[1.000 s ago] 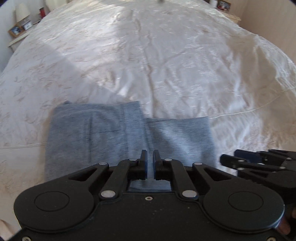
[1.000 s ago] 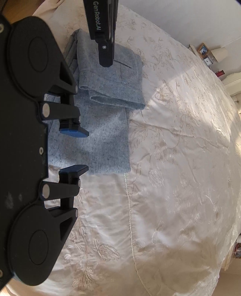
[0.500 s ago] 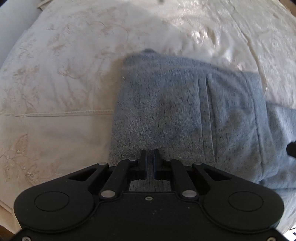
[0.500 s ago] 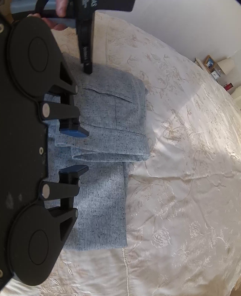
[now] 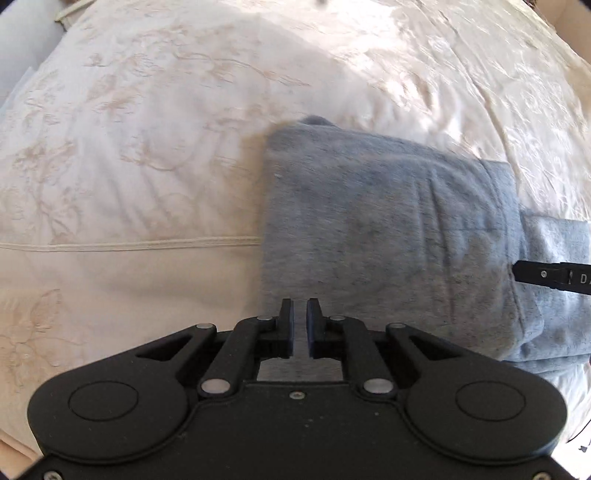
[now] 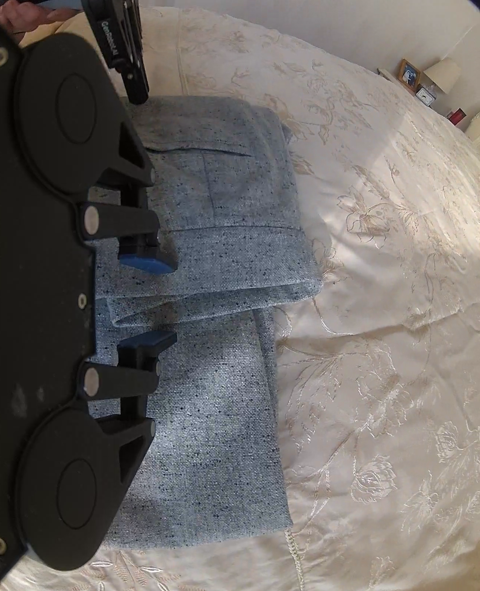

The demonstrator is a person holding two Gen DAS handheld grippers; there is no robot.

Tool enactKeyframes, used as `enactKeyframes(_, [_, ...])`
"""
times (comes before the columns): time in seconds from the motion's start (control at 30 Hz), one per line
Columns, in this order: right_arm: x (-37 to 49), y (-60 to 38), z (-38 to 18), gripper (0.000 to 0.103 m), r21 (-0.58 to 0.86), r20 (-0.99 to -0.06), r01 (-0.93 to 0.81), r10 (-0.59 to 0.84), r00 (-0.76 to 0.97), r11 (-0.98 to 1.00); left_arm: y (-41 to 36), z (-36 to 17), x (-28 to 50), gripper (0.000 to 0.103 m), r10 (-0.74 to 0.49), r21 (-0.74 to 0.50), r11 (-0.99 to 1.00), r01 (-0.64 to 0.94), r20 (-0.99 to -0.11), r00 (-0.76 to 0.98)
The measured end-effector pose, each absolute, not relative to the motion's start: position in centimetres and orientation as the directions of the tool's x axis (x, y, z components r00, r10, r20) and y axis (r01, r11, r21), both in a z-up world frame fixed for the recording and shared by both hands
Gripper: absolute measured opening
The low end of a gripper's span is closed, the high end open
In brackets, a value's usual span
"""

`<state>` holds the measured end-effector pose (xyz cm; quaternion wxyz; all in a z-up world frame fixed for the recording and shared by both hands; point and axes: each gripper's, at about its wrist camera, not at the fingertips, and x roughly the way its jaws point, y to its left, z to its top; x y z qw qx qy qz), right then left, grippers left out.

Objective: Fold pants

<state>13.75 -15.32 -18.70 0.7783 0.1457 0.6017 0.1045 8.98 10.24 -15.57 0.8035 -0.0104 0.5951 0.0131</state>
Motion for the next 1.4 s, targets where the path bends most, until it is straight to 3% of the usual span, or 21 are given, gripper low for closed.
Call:
enactKeyframes(0.37, [13.9, -15.8, -19.4, 0.040, 0.447, -0.863, -0.058, 0.448, 0.233, 0.892, 14.2, -15.0, 8.9, 0.016, 0.049, 0.015, 0.993, -0.119, -0.956, 0.290])
enactKeyframes(0.53, [13.6, -15.1, -18.8, 0.006, 0.406, -0.873, -0.127, 0.425, 0.239, 0.905, 13.7, -14.9, 8.4, 0.016, 0.051, 0.015, 0.992, -0.125, -0.954, 0.296])
enactKeyframes(0.83, [12.2, -13.5, -12.9, 0.004, 0.299, -0.852, -0.275, 0.385, 0.354, 0.914, 13.7, -14.2, 8.1, 0.016, 0.085, 0.035, 0.987, -0.160, -0.945, 0.317])
enactKeyframes(0.93, [11.1, -15.0, -9.6, 0.003, 0.336, -0.822, -0.280, 0.425, 0.379, 0.899, 13.8, -13.8, 8.1, 0.016, 0.097, 0.039, 0.982, -0.184, -0.942, 0.321])
enactKeyframes(1.07, [9.0, -18.1, -7.5, 0.003, 0.269, -0.837, -0.249, 0.354, 0.418, 0.930, 13.4, -13.3, 7.8, 0.016, 0.104, 0.039, 0.980, -0.197, -0.938, 0.331])
enactKeyframes(1.4, [8.2, -23.0, -15.5, 0.004, 0.130, -0.937, -0.193, 0.184, 0.297, 0.972, 7.6, -13.8, 8.1, 0.016, 0.050, 0.035, 0.998, -0.052, -0.945, 0.322])
